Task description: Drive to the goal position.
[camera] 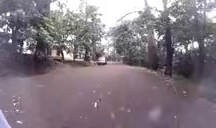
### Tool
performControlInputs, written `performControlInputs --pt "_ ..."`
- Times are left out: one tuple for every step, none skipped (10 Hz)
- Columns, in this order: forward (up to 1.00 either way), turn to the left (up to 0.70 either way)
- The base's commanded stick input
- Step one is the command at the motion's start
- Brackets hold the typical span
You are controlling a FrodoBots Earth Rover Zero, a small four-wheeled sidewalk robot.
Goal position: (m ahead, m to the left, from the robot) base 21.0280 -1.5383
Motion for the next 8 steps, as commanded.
performControlInputs --pt "0.70 0.00" --pt "0.70 0.00" --pt "0.70 -0.07" --pt "0.70 -0.30" --pt "0.70 -0.35" --pt "0.70 -0.35" --pt "0.70 -0.35" --pt "0.70 -0.35"
